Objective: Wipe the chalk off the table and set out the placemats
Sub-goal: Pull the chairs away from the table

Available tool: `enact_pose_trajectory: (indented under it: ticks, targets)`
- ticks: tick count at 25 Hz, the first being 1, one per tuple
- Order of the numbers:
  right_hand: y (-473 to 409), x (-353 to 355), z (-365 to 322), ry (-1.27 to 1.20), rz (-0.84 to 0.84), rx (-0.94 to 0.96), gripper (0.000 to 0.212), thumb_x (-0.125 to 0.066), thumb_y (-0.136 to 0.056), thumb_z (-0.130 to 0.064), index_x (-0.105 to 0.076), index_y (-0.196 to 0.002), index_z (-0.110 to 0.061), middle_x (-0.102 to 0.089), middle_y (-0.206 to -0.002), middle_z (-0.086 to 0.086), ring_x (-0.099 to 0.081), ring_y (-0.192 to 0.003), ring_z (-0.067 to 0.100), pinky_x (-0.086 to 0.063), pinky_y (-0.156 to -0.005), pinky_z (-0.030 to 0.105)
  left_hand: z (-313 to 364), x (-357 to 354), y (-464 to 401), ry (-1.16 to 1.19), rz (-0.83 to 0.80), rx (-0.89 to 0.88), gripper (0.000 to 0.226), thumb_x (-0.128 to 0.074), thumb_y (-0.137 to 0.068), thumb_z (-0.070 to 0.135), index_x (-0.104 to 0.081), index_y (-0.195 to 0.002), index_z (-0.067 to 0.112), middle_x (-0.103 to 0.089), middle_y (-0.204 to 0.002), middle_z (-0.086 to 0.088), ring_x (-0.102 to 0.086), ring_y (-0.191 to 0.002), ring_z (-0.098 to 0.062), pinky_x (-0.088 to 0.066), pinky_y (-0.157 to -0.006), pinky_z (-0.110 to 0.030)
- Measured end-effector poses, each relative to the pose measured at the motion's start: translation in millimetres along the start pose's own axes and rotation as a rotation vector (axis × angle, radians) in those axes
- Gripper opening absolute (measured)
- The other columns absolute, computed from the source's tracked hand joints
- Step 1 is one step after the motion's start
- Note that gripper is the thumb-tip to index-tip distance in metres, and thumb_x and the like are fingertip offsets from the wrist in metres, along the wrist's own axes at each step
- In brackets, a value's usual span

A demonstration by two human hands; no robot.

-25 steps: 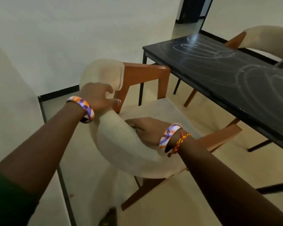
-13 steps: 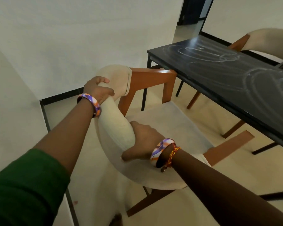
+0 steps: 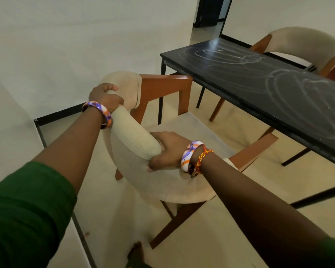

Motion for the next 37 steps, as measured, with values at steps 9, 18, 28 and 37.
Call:
enact_pose_trajectory:
  ticks: [9, 18, 28, 37]
  targets:
    - [149, 86, 59, -0.251, 0.417, -0.054, 0.024, -0.068, -0.085, -0.022, -0.064, -0.108, -0.026, -0.071, -0.093, -0.002, -0.067, -0.085, 0.004, -0.051, -0.083, 0.021, 5, 1, 59, -0.151, 0.110, 0.060, 0.055, -0.060, -0.081, 0.015, -0.044, -0.133, 0.021, -0.037, -0.141, -0.010, -0.044, -0.124, -0.029, -0.039, -0.098, -0.034]
    - [78, 6, 80, 0.241, 0.211, -0.137, 0.059, -0.079, -0.066, -0.051, -0.056, -0.115, -0.026, -0.063, -0.112, -0.002, -0.055, -0.103, 0.017, -0.041, -0.103, 0.041, -14, -6, 103, 0.013, 0.156, 0.294, 0.088, -0.072, -0.074, 0.030, -0.020, -0.142, 0.011, -0.035, -0.142, -0.013, -0.042, -0.124, -0.032, -0.042, -0.097, -0.042]
    - [106, -2, 76, 0.194, 0.177, -0.128, 0.054, -0.078, -0.072, -0.042, -0.059, -0.117, -0.019, -0.064, -0.114, 0.002, -0.057, -0.100, 0.015, -0.047, -0.088, 0.027, -14, 1, 133, 0.022, 0.167, 0.219, 0.079, -0.067, -0.079, 0.022, -0.022, -0.143, 0.010, -0.039, -0.138, -0.014, -0.044, -0.123, -0.031, -0.042, -0.094, -0.038]
    - [136, -17, 68, 0.305, 0.189, -0.051, 0.056, -0.072, -0.076, -0.052, -0.060, -0.120, -0.020, -0.067, -0.109, 0.002, -0.061, -0.095, 0.015, -0.043, -0.080, 0.020, -31, 6, 137, 0.149, 0.123, 0.126, 0.082, -0.072, -0.072, 0.027, -0.028, -0.139, 0.011, -0.044, -0.133, -0.013, -0.048, -0.118, -0.030, -0.043, -0.085, -0.035]
Point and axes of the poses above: each hand's wrist, its own y-axis away from the middle knuckle, its own x-axis out of the back of the hand, z = x × y, the point moved 9 cm from there along -y, towards the middle knuckle
